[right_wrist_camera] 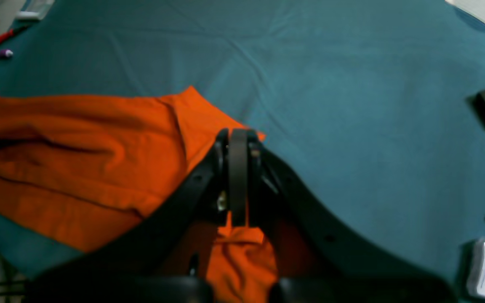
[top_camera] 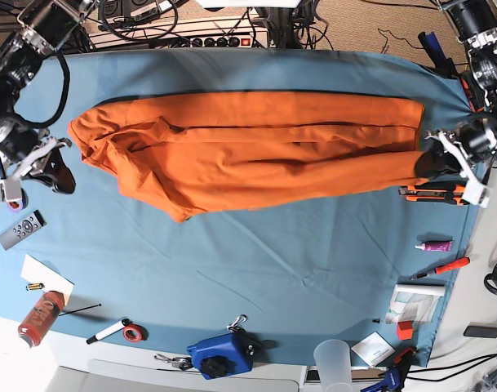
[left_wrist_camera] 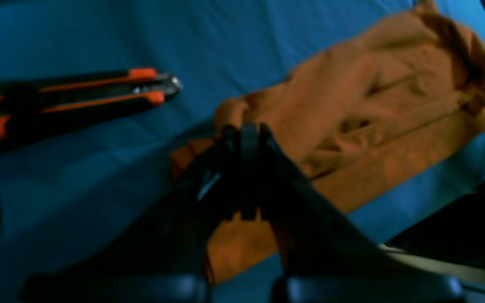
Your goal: Layout the t-shirt on the table in an organized manner, then fold the t-shirt properly
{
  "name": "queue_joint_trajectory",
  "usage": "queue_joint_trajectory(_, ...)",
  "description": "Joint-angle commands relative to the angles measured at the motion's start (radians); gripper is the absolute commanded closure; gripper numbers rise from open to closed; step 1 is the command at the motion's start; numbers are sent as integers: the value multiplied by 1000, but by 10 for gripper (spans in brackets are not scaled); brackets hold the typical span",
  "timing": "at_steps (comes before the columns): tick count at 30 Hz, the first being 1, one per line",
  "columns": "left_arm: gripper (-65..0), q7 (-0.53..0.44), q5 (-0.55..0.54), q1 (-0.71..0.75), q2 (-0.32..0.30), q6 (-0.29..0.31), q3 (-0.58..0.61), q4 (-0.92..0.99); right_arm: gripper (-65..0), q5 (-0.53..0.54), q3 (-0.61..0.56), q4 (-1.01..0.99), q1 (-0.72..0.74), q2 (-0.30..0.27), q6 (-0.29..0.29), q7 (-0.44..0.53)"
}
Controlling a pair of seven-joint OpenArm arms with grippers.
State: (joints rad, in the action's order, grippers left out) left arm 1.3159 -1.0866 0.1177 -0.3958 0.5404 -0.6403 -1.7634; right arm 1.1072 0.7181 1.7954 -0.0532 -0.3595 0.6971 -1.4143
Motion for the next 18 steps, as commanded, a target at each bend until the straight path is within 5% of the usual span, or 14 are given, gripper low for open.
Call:
queue_joint_trajectory(1, 0, -15, -27, 0, -14, 4, -6, -16, 0, 23, 10, 17, -3, -17, 1, 18)
queue_joint_trajectory(10, 0, -43, -37, 21, -14, 11, -5, -16, -2, -28, 9, 16, -11, -20, 1, 18)
queue_joint_trajectory(13, 0, -52, -36, 20, -15, 11, -5, -16, -182, -120, 8, 16, -11, -20, 1, 60)
queue_joint_trajectory(18, 0, -53, -33, 17, -17, 51, -5, -16, -197, -342, -67, 8, 49, -21, 1, 157)
